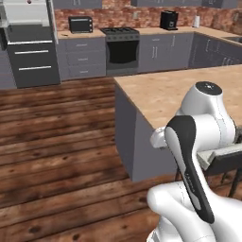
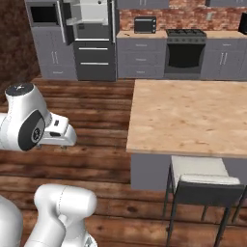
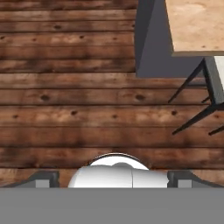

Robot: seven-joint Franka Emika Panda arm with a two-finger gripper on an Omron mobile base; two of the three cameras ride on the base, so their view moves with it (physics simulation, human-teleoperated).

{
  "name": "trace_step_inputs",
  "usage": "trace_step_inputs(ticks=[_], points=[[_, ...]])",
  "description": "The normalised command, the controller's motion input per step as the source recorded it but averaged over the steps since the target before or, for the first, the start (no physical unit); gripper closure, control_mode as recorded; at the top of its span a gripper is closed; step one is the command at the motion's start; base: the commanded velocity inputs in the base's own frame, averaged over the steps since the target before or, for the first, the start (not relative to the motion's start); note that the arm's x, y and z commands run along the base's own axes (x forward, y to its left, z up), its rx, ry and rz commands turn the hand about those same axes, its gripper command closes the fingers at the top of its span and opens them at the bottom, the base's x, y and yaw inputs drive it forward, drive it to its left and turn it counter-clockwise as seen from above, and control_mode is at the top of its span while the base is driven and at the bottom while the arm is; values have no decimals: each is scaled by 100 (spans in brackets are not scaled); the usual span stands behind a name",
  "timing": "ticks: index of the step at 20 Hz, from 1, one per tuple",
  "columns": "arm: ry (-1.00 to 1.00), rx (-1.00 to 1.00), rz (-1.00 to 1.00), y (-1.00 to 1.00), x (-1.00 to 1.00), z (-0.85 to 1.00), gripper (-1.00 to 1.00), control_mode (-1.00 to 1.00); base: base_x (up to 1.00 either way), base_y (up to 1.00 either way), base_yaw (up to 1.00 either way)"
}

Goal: Retrieve the butter from the fridge and place it on a plate on the dining table. Then retrieve the butter knife by the fridge and place it near the plate.

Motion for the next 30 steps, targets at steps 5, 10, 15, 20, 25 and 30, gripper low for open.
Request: trace_step_inputs(ticks=[5,10,15,20,25,30], points=[[0,0,0,0,0,0,-100,100,68,100,0],[0,0,0,0,0,0,-100,100,81,100,-1],[0,0,0,0,0,0,-100,100,100,99,-10],[0,0,0,0,0,0,-100,100,100,79,-23],[0,0,0,0,0,0,-100,100,99,40,-17],[0,0,0,0,0,0,-100,100,98,0,-20]])
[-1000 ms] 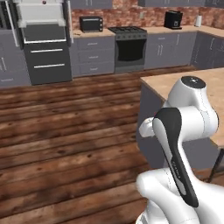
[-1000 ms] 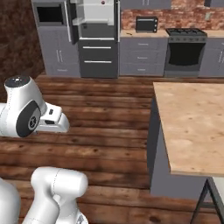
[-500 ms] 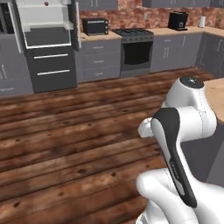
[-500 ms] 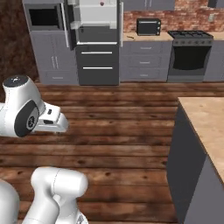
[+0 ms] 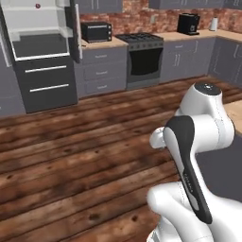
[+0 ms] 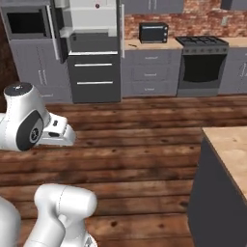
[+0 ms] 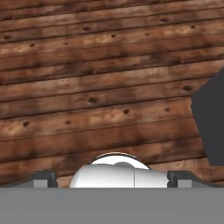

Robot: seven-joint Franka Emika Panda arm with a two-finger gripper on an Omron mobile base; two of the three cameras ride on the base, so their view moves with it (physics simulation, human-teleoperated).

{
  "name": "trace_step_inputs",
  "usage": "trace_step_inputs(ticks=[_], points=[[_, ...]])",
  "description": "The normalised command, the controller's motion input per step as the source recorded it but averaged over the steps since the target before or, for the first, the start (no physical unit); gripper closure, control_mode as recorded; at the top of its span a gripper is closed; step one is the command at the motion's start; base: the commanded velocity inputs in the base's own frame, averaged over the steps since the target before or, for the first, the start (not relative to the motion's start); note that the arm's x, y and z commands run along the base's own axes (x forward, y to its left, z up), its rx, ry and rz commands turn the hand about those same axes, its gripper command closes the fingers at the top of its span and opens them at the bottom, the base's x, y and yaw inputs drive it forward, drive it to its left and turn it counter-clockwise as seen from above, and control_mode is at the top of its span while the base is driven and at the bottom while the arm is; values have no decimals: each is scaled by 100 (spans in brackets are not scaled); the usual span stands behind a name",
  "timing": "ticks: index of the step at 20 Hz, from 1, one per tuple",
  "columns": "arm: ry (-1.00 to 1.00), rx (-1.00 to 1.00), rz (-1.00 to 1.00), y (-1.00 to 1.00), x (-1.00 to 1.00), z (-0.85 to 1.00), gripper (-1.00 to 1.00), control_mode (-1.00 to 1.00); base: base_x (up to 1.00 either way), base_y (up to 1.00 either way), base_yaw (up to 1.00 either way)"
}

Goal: Retrieve the butter from the fridge and place it on a plate on the dining table. Then retrieve the butter knife by the fridge and place it near the plate.

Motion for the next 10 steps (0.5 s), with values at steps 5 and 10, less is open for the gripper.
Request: trace_step_inputs(ticks=[5,10], points=[[0,0,0,0,0,0,-100,100,95,7,-24],[0,0,0,0,0,0,-100,100,78,35,-31]])
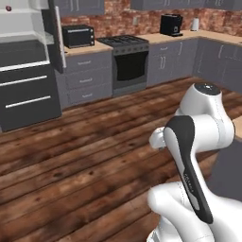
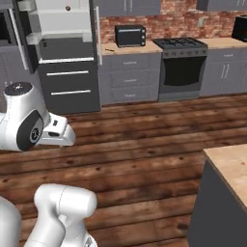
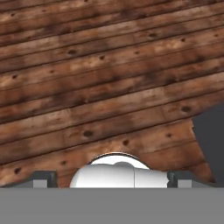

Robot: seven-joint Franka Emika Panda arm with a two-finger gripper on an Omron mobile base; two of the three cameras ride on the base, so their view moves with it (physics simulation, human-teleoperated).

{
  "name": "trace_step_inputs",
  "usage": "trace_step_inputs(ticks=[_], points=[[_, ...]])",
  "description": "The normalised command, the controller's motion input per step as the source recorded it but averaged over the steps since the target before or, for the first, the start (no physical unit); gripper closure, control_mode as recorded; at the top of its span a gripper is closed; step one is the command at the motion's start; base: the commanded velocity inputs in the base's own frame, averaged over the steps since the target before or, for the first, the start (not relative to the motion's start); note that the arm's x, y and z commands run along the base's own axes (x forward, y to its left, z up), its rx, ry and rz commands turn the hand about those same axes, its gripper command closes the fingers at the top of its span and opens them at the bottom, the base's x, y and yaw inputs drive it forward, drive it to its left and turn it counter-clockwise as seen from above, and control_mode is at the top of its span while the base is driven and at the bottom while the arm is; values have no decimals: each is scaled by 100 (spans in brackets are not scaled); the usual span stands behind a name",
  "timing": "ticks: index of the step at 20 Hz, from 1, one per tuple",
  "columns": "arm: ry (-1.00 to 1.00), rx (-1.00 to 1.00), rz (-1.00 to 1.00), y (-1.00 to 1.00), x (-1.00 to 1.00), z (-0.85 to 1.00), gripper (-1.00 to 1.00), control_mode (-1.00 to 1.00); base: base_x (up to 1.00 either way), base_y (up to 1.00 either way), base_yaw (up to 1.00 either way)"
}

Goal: Retrieve the butter from the fridge and place it on a plate on the dining table. Then retrieve the butter knife by the fridge and place it near the plate.

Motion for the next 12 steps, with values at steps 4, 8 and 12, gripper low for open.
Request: trace_step_inputs(ticks=[4,8,12], points=[[0,0,0,0,0,0,-100,100,61,3,-25],[0,0,0,0,0,0,-100,100,64,10,-24],[0,0,0,0,0,0,-100,100,57,26,-28]])
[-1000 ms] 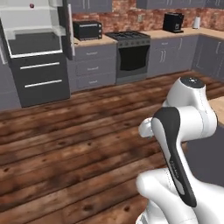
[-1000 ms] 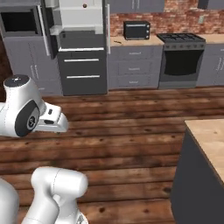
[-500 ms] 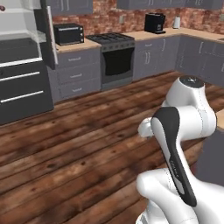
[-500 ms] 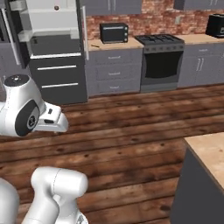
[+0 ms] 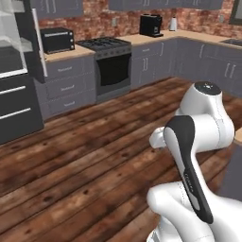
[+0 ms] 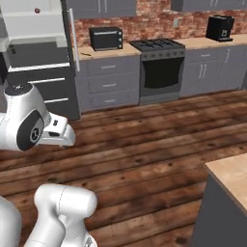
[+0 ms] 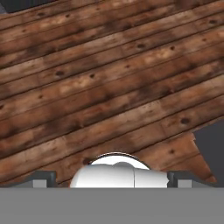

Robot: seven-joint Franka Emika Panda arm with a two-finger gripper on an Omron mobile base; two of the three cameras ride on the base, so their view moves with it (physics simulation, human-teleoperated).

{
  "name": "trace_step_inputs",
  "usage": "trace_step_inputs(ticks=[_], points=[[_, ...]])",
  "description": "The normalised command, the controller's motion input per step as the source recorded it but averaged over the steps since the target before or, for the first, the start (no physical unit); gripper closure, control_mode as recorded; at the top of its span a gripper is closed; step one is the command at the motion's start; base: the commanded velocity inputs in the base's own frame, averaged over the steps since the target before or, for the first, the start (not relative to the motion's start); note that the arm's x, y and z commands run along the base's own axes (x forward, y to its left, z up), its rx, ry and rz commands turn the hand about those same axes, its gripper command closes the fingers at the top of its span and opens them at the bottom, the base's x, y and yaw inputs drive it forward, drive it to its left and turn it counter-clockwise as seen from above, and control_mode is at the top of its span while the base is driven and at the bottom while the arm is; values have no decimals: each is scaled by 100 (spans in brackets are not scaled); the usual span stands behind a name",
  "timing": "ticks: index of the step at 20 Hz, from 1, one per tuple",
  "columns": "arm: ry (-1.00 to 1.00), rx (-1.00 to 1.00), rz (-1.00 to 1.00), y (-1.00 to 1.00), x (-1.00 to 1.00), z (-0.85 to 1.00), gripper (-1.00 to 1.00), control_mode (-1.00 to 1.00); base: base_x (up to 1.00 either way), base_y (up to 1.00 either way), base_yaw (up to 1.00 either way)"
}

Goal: Retrieve the butter from the fridge and place it on a plate on the dining table. Then retrieve the butter knife by the fridge and place it near the plate.

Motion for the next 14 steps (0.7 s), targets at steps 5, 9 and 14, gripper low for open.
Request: trace_step_inputs(ticks=[5,9,14], points=[[0,0,0,0,0,0,-100,100,73,38,-31],[0,0,0,0,0,0,-100,100,100,50,-33],[0,0,0,0,0,0,-100,100,100,61,-29]])
